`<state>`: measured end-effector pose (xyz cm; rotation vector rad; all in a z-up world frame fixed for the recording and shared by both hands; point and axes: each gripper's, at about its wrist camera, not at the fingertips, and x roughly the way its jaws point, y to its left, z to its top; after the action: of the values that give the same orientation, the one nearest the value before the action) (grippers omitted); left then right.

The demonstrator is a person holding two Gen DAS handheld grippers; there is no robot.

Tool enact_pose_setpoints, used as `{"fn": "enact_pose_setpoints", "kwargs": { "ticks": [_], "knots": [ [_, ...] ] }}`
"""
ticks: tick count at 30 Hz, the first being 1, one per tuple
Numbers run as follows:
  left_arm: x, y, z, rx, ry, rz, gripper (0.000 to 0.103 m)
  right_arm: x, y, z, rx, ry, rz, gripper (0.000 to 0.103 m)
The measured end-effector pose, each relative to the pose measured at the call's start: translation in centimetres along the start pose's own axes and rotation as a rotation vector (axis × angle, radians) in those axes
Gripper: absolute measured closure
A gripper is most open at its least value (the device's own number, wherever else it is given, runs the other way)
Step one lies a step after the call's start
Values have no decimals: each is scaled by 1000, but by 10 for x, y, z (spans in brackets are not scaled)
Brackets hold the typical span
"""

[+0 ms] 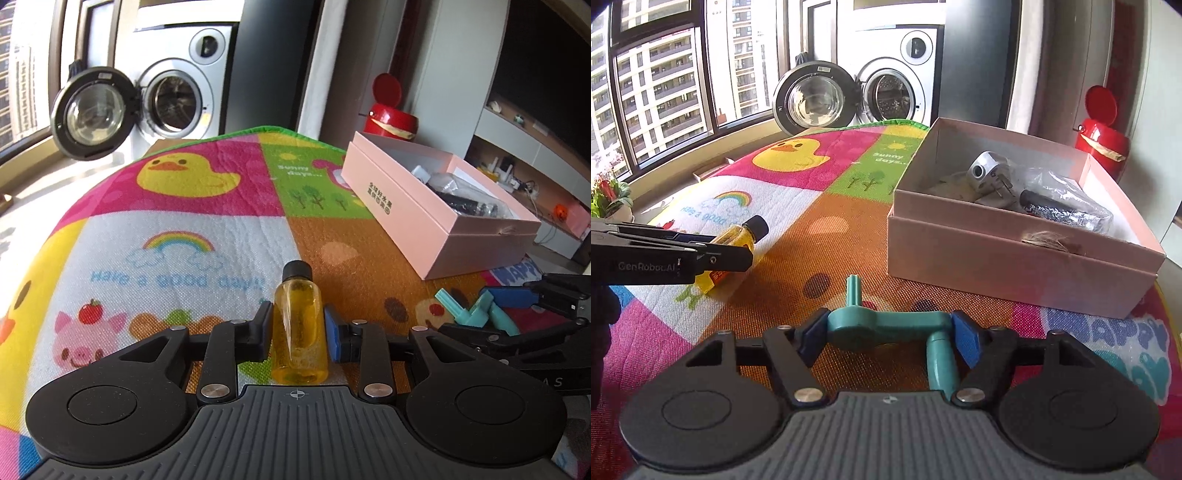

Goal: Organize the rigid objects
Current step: 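Lift the teal crank handle with the right gripper while the left holds the yellow bottle, then drop the yellow bottle into the pink box with the left gripper while the right drops the crank in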

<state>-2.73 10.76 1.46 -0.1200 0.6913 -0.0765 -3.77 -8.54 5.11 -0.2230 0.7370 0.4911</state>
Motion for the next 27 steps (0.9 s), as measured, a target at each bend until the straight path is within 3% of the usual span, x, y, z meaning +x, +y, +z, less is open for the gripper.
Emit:
{"fn": "enact_pose_setpoints", "kwargs": {
  "ticks": [2, 5, 10, 13, 18, 20, 22, 27],
  "knots": [
    [-4, -8, -3, 47, -4, 4, 70, -12, 2, -5, -57, -16, -3, 33],
    [-15, -19, -12, 103, 9, -79, 71, -38, -1, -11, -113, -49, -2, 33],
    [-51, -50, -15, 163, -38, -192, 71, -101, -35, 4, -63, -176, -15, 33],
    [-68, -68, 19, 168, -119, -272, 71, -136, -58, 35, -37, -290, -75, 33],
    [-76, -95, 106, 123, -248, -367, 71, -161, -92, 105, -16, -427, -188, 33],
    [-62, -105, 132, 106, -273, -367, 71, -155, -104, 129, 0, -434, -212, 33],
    [-35, -113, 147, 70, -244, -354, 71, -142, -117, 151, 29, -417, -233, 33],
    [37, -128, 141, 59, -109, -307, 71, -93, -148, 165, 134, -283, -197, 32]
  ]
}}
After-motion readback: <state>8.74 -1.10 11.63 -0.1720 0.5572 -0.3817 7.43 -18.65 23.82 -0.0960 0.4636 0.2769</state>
